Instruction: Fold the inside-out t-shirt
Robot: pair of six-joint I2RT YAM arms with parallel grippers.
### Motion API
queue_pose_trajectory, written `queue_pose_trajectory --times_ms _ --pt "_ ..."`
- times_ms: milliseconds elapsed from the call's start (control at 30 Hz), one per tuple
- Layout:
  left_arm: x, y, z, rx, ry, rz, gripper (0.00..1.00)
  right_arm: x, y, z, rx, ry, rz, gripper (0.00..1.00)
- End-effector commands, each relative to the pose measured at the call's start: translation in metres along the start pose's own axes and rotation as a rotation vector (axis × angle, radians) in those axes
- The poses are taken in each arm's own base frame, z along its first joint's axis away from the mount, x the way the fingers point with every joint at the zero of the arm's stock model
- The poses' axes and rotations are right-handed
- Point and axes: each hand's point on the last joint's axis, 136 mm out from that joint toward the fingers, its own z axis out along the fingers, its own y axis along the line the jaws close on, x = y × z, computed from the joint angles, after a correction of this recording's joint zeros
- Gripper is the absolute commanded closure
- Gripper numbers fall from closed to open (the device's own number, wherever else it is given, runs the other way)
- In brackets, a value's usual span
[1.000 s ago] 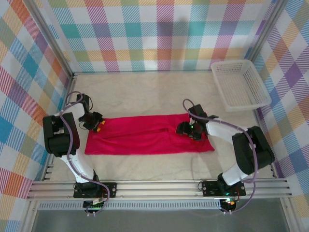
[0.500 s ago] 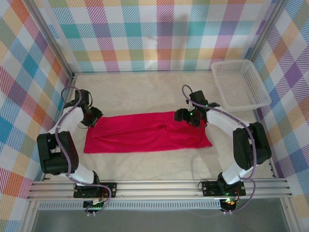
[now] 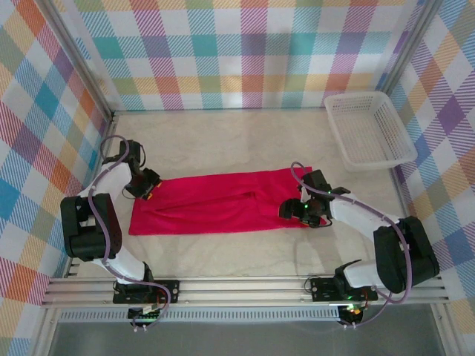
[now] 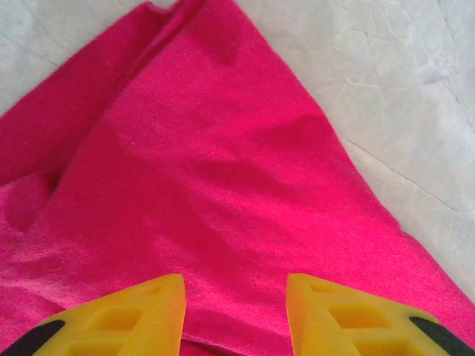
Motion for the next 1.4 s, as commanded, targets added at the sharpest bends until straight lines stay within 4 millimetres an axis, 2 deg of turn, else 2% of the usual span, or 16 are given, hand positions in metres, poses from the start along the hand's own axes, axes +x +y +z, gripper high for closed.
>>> queue_pose_trajectory --times_ms 0,67,167,300,400,567,700,833,933,1033,1233,1300,1367 --pt "0.0 0.002 -0.005 -0.006 0.011 0.005 0.6 -0.019 0.002 -0.023 0.067 -0.066 -0.029 0.16" --pt "0.0 0.0 -0.007 0.004 0.009 0.006 0.6 -0.038 -0.011 -0.037 0.166 -0.119 -0.021 0.09" --pt "0.001 -0.001 -0.01 0.014 0.007 0.01 0.6 -0.068 -0.027 -0.046 0.225 -0.145 0.033 0.07" --pt "0.002 0.0 -0.012 0.005 0.012 0.027 0.6 -0.096 -0.043 -0.034 0.273 -0.095 0.078 0.07" --pt "0.001 0.003 -0.014 -0.009 0.01 0.039 0.6 -0.104 -0.041 -0.016 0.266 -0.032 0.063 0.07" --pt "0.002 0.005 -0.01 -0.012 0.02 0.037 0.6 -0.093 -0.025 0.014 0.174 0.077 0.076 0.07" --pt "0.003 0.003 -0.006 -0.001 0.039 0.031 0.6 -0.076 -0.026 0.033 0.214 0.142 0.081 0.06" --pt "0.002 0.001 -0.006 0.006 0.037 0.03 0.61 -0.061 -0.016 0.052 0.232 0.194 0.041 0.07" --pt "0.002 0.0 -0.007 0.009 0.036 0.031 0.61 -0.057 -0.012 0.062 0.289 0.219 0.0 0.08" --pt "0.003 0.001 -0.008 0.008 0.037 0.033 0.61 -0.066 -0.009 0.053 0.344 0.179 -0.037 0.07" --pt "0.002 0.002 -0.009 0.004 0.032 0.038 0.61 -0.103 -0.019 0.0 0.507 0.014 -0.13 0.0" --pt "0.002 0.001 -0.009 0.005 0.032 0.036 0.62 -0.108 -0.022 -0.009 0.518 -0.004 -0.139 0.0" --pt "0.002 0.001 -0.009 0.007 0.031 0.035 0.62 -0.109 -0.025 -0.009 0.509 -0.001 -0.136 0.0"
